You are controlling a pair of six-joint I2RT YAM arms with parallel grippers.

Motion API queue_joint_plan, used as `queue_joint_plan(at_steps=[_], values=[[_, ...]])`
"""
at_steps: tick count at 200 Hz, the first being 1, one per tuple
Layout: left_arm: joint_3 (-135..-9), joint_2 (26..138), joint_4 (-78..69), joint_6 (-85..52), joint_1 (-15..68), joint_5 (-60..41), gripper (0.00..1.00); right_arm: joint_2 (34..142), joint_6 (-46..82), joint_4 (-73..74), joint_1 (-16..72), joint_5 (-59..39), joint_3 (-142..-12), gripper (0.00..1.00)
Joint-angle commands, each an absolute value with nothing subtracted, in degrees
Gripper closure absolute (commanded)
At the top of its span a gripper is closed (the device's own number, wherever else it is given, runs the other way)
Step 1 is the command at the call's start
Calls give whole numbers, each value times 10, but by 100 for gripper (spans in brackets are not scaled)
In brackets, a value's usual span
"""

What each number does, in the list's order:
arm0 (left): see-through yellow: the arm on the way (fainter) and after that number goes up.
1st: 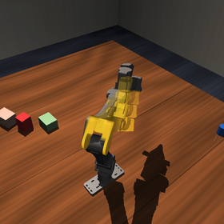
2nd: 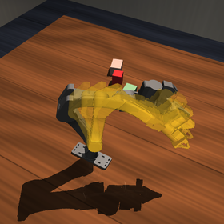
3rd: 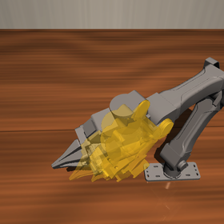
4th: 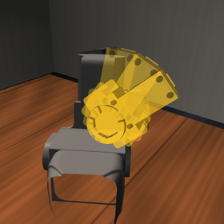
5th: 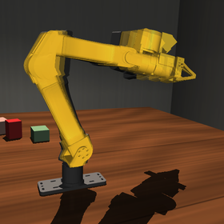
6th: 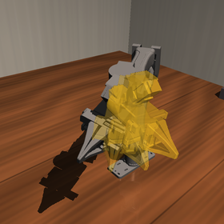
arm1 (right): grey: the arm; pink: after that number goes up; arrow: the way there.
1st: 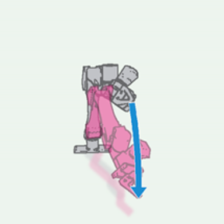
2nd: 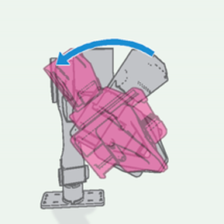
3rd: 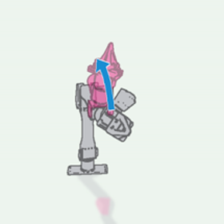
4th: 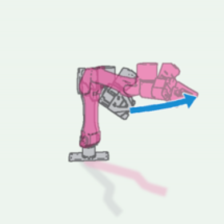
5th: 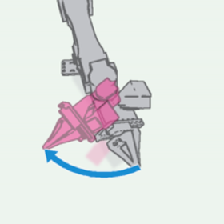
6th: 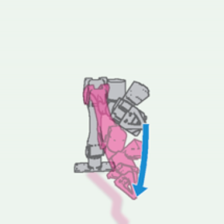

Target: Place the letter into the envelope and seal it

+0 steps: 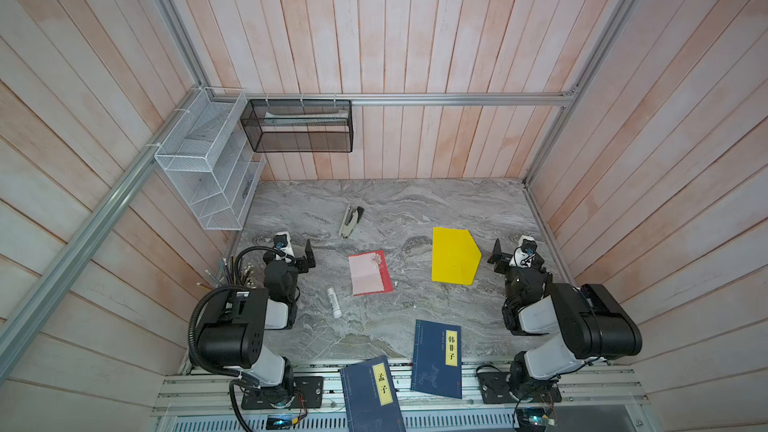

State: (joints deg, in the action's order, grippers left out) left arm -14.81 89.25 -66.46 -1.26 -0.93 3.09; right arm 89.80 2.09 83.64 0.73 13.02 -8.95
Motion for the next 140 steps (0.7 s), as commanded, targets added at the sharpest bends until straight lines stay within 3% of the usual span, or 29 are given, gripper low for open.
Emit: queue_joint_plan(at_steps=[1, 140], values=[[-154, 898, -681, -12, -6, 38, 0, 904, 20, 840, 11, 135, -92, 2], [-154, 897, -681, -12, -6, 38, 0, 904, 20, 831, 11, 137, -97, 2]])
